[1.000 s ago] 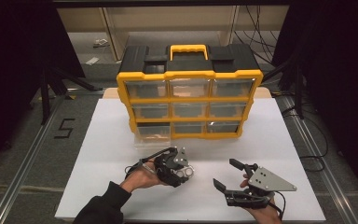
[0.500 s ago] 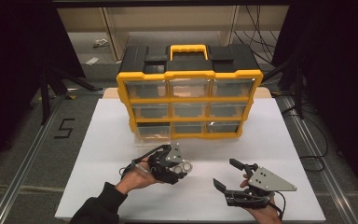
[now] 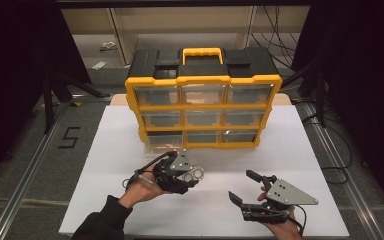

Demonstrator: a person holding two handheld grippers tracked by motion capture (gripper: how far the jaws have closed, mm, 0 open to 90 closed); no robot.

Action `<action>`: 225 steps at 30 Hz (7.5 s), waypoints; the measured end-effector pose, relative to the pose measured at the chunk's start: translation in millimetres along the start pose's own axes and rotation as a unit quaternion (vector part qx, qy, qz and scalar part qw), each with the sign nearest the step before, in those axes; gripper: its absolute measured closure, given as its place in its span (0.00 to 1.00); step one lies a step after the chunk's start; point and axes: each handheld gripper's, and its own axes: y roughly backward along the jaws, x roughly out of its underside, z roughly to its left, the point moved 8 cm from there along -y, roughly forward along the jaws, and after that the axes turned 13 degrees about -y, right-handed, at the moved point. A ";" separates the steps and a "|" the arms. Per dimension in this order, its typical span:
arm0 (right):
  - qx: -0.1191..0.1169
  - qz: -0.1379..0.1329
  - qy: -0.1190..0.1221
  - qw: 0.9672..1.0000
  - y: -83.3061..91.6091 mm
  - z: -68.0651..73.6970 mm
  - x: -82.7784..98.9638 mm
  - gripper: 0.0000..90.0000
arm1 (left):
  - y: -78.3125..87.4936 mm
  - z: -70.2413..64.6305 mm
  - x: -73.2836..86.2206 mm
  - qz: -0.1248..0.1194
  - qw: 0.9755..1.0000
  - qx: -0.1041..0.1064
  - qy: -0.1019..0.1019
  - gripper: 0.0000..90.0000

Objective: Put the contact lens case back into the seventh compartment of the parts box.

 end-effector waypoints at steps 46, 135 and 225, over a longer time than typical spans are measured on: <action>0.001 -0.002 0.002 1.000 2.0 1.6 -0.4 0.21 | 42.6 35.4 -7.1 -0.049 0.994 -0.087 0.043 0.55; 0.004 -0.002 0.001 1.000 3.3 0.6 -0.3 0.21 | 48.9 97.5 66.5 0.030 0.968 -0.183 0.171 0.55; 0.004 -0.003 -0.001 1.000 3.2 -0.6 -0.5 0.21 | 57.1 26.2 29.9 -0.168 0.964 -0.154 0.135 0.19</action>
